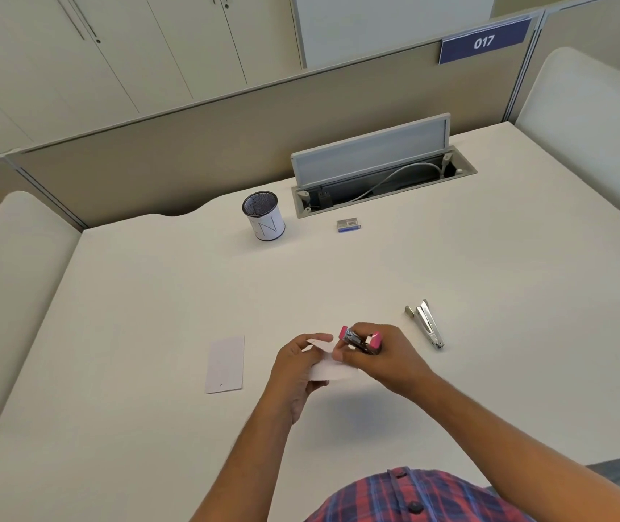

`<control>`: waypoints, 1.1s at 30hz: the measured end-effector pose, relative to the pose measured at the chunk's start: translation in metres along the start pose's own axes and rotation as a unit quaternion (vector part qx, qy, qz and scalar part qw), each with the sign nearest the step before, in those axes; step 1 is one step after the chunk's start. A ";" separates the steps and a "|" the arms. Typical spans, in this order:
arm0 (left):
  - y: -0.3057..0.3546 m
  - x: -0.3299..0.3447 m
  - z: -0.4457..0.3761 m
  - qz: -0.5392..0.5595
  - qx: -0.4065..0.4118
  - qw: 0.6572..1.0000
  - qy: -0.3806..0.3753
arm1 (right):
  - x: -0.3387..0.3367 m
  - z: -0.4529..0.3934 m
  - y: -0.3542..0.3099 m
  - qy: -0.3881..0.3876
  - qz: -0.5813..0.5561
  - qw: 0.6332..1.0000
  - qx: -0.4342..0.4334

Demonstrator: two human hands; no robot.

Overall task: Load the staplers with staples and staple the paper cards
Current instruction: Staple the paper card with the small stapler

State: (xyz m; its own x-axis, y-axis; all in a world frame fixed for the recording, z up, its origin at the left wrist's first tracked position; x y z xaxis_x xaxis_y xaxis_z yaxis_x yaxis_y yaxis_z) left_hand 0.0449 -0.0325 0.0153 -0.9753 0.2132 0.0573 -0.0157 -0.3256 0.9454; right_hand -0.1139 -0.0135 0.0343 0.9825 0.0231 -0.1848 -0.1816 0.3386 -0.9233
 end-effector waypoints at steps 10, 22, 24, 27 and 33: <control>0.020 0.018 -0.010 0.109 0.009 0.994 0.010 | -0.011 -0.016 -0.004 0.039 0.068 0.997 -0.008; 0.033 0.004 -0.012 0.057 0.119 0.989 0.059 | -0.038 -0.006 -0.023 0.135 -0.106 0.985 0.015; 0.034 0.003 -0.010 0.063 0.123 0.989 0.053 | -0.034 -0.005 -0.022 0.110 -0.107 0.988 0.034; 0.036 0.002 -0.007 0.068 0.126 0.988 0.051 | -0.024 -0.002 -0.026 0.069 -0.115 0.990 0.047; 0.043 0.007 -0.003 0.118 0.130 0.984 0.033 | -0.020 0.001 -0.033 0.058 -0.105 0.992 0.045</control>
State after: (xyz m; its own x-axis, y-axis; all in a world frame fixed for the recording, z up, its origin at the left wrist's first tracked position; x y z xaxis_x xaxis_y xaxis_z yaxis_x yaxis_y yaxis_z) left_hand 0.0373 -0.0475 0.0559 -0.9575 0.0961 0.2719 0.2613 -0.1095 0.9590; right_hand -0.1280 -0.0242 0.0686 0.9859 -0.1637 -0.0344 0.0358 0.4072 -0.9127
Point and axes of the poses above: each hand's wrist, its own z-axis away from the middle knuckle, its own x-axis out of the palm, y = z × x, the point moved 8 cm from there along -z, towards the middle knuckle, and after that the axes turned 15 degrees about x, right-handed, at the moved point
